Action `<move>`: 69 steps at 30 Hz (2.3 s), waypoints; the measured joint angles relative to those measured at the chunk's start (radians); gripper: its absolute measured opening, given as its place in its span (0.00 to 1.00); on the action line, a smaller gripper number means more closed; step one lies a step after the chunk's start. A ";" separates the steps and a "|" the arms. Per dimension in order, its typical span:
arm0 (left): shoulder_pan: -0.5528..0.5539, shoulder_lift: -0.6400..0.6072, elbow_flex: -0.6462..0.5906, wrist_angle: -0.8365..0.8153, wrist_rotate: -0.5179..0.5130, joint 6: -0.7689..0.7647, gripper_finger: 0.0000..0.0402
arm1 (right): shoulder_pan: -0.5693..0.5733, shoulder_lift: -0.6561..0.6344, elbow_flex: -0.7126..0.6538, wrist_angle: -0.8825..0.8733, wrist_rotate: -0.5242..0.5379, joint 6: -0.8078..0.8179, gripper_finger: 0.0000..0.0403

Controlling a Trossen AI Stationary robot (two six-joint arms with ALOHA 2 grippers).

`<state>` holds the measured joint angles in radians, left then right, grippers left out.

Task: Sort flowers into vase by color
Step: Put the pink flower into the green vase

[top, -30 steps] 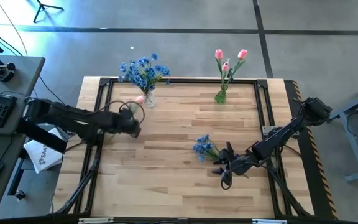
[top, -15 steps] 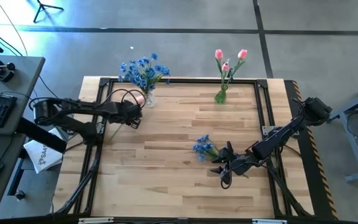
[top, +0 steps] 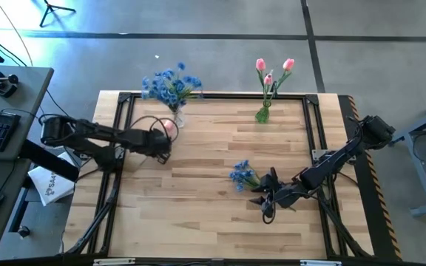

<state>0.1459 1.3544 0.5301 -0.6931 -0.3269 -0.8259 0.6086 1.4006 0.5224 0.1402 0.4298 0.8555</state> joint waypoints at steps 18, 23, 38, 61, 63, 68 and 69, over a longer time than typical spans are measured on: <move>-0.495 0.003 0.037 0.588 -0.040 0.010 0.01 | 0.000 0.001 0.000 0.166 0.105 -0.189 0.52; -0.533 0.003 0.037 0.942 -0.161 0.283 0.01 | 0.000 0.001 0.000 0.259 0.170 -0.303 0.52; -0.543 0.187 0.061 1.533 -0.181 0.740 0.01 | -0.122 0.149 0.000 0.887 0.154 -0.704 0.52; -0.543 0.319 0.185 1.511 -0.171 0.829 0.01 | -0.228 0.275 0.224 0.769 -0.088 -0.815 0.21; -0.543 0.319 0.185 1.503 -0.172 0.817 0.02 | -0.222 0.254 0.224 0.736 -0.060 -0.816 0.11; -0.542 0.318 0.184 1.366 -0.208 0.766 0.12 | -0.184 0.110 0.225 0.550 0.099 -0.822 0.04; -0.540 0.318 0.184 1.329 -0.227 0.745 0.14 | -0.178 0.069 0.225 0.492 0.136 -0.805 0.04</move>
<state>-0.3946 1.6721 0.7139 0.6358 -0.5539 -0.0808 0.4304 1.4696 0.7475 0.6321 0.5660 0.0508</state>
